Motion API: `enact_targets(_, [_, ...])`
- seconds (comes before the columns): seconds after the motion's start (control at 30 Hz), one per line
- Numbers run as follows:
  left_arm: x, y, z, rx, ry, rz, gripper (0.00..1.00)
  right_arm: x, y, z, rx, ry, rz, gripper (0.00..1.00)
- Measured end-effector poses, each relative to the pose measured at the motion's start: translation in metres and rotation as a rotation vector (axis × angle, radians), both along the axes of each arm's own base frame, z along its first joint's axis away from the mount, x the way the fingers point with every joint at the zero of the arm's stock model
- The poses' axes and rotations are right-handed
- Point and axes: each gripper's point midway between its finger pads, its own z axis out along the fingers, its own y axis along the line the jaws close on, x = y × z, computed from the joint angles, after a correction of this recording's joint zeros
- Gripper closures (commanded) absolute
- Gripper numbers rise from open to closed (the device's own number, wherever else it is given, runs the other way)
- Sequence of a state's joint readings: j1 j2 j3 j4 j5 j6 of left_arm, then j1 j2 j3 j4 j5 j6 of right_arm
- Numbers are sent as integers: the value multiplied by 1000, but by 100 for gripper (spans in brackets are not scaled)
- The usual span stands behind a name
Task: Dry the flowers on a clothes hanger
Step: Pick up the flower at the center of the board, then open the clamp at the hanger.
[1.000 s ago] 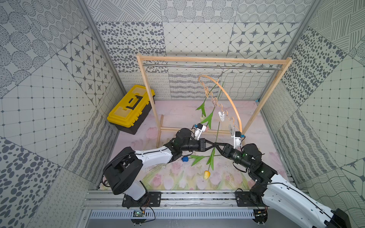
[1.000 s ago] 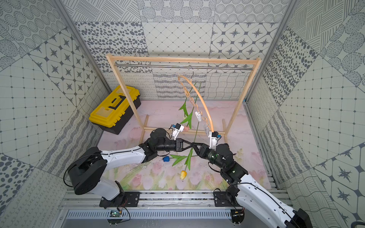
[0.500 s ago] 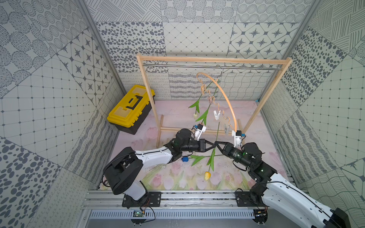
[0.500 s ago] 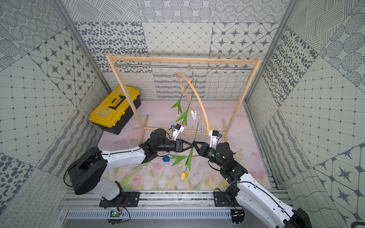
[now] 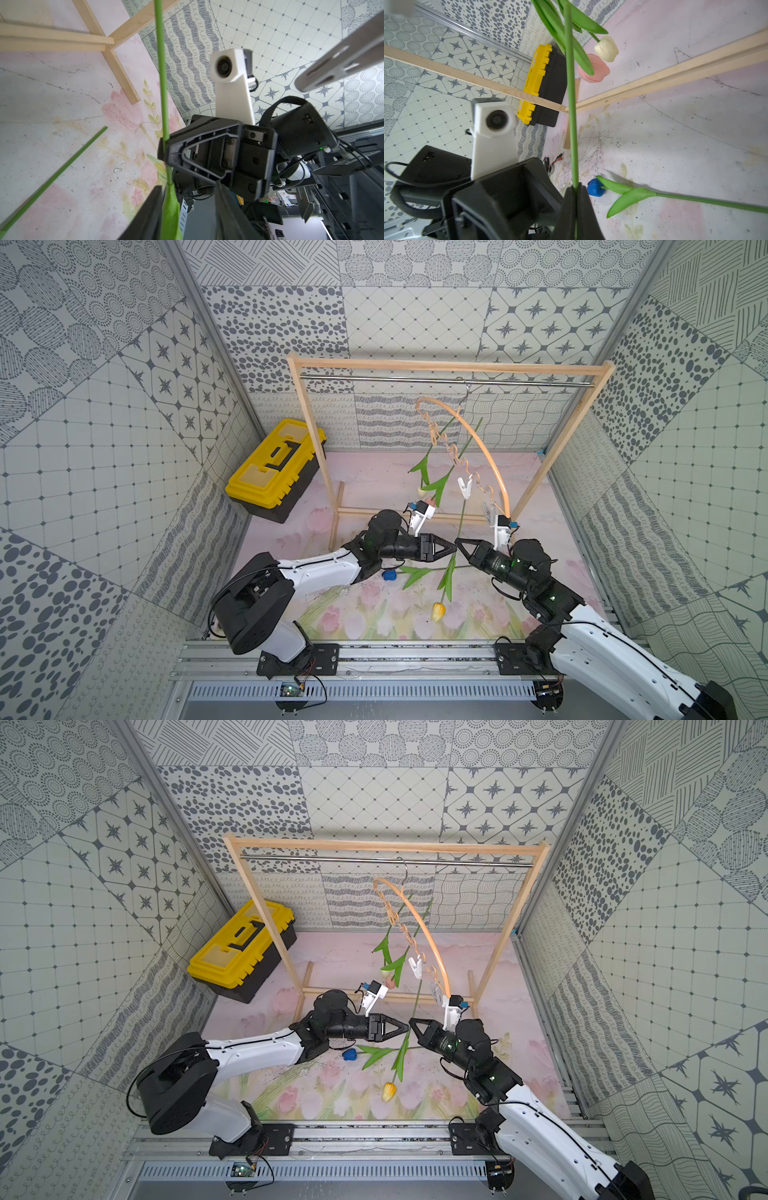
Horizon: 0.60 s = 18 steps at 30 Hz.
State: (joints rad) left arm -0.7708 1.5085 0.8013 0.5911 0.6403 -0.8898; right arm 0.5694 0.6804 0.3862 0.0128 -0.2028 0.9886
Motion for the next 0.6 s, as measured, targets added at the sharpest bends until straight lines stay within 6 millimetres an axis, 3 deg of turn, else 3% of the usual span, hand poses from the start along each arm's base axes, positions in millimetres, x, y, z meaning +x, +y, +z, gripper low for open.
enact_targets(0.1, [11, 9, 17, 5, -52, 22, 36, -2, -14, -4, -28, 7, -27, 100])
enact_targets(0.33, [38, 11, 82, 43, -287, 48, 34, -14, -33, -8, -75, 10, -50, 100])
enact_targets(0.43, [48, 8, 99, 60, -373, 58, 34, -16, -34, -12, -90, 19, -46, 100])
enact_targets(0.6, [68, 2, 109, 118, -479, 93, 34, -17, -34, -14, -96, 28, -39, 100])
